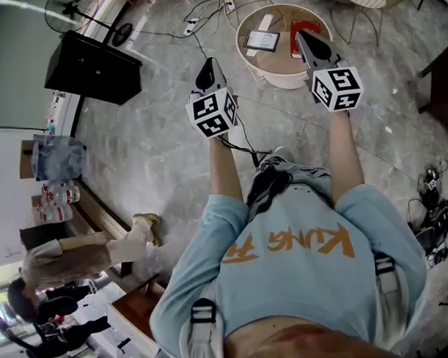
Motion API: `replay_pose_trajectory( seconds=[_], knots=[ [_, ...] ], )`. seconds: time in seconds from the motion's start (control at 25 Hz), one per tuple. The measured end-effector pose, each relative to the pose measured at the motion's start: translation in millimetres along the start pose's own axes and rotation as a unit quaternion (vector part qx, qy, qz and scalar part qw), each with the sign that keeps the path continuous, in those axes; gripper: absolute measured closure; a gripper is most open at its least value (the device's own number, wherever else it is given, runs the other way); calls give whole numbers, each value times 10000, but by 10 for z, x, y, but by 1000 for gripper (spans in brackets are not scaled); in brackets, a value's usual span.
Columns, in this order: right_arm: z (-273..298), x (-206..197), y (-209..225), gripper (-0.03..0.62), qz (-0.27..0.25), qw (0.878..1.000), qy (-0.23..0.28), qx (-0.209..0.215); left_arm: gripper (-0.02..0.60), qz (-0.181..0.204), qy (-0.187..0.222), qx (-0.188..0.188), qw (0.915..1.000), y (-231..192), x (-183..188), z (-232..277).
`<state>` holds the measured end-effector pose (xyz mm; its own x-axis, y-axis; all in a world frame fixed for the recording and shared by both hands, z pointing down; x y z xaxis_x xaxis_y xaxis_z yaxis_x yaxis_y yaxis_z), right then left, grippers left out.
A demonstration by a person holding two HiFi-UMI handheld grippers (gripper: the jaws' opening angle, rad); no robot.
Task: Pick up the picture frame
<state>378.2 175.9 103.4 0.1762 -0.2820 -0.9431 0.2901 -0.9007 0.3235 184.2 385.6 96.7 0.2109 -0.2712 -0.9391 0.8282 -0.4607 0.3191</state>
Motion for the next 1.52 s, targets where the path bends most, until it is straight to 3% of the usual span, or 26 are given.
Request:
replay_pose_trajectory(
  seconds=[0.2, 0.36, 0.72, 1.04, 1.32, 1.52],
  knots=[
    [76, 60, -4, 595, -135, 9999, -62, 75, 563, -23, -89, -47, 9999, -54, 21, 116],
    [62, 220, 235, 595, 53, 9992, 302, -253, 563, 351, 6, -263, 9990, 108, 118, 243],
    [419, 397, 348, 595, -87, 9987, 490, -118, 563, 740, 191, -332, 9965, 18, 279, 658],
    [1068, 194, 701, 595, -71, 9990, 333, -280, 563, 522, 97, -444, 9976, -245, -69, 1420],
    [2225, -182, 975, 595, 78, 9998, -14, -206, 563, 113, -433, -473, 9979, -800, -633, 2480],
    [2987, -469, 1175, 595, 336, 9979, -499, -227, 563, -87, -600, -793, 9950, -964, -809, 3250]
  ],
)
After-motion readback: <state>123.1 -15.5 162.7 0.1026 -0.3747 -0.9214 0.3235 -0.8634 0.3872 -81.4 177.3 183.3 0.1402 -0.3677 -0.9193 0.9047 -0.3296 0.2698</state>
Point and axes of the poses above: the fingertips, and each gripper's own axes: z forward along the fingers, y to its right, x out of its top, the point moved 9 cm from there along -z, backward along the fingers, and after that the axes turned 15 degrees about z, right-handed, at the moved point
